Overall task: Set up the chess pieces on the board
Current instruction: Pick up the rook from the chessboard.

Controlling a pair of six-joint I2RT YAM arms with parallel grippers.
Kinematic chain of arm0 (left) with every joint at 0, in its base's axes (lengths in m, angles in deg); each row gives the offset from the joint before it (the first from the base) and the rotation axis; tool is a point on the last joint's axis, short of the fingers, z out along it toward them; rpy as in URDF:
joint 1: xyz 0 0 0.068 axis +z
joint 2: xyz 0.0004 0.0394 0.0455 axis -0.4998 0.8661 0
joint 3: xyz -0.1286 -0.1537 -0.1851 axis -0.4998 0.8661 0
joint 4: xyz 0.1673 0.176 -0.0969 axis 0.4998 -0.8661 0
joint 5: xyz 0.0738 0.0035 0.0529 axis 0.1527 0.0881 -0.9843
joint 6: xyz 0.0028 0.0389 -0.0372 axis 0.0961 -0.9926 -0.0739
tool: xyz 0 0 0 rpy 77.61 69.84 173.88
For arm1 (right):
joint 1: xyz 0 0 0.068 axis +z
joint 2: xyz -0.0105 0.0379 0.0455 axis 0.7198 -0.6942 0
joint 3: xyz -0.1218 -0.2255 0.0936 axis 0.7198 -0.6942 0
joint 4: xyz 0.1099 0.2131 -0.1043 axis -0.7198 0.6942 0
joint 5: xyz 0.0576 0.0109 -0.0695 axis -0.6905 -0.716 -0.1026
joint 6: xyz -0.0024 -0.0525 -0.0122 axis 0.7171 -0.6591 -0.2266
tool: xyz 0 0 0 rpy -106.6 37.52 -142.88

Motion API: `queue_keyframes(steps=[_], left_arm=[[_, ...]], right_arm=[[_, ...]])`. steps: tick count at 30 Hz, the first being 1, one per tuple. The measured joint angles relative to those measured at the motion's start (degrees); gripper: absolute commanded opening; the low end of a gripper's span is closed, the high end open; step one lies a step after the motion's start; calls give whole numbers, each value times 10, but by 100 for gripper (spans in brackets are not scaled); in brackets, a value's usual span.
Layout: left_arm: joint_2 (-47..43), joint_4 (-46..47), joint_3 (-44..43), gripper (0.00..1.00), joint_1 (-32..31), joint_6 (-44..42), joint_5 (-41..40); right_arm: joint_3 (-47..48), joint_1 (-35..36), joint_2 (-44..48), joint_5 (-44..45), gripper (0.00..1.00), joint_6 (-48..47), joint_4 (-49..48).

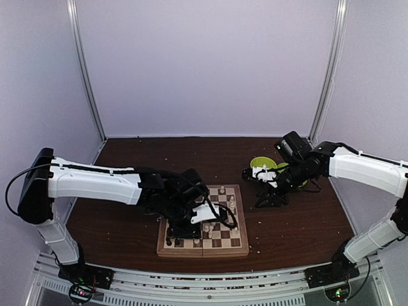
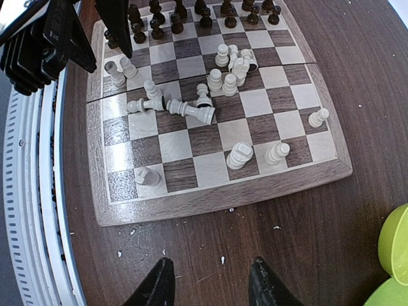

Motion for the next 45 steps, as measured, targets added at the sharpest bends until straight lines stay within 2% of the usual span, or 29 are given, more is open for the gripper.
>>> queue_keyframes(steps=[16,29,32,41,45], left_arm=[[27,-33,-18,34,0,-25,23],[52,-43,-40,14,0,-40,23],[53,-46,-45,12,0,-43,24],[73,-52,-63,25,0,-50,28],[75,-65,-63,26,0,-52,29]], right_arm=[[-1,0,0,0,40,-2,0],[-1,0,0,0,40,-5,0],[-1,0,0,0,40,-7,0],[-1,0,0,0,40,-9,1],[-1,0,0,0,40,-9,1]])
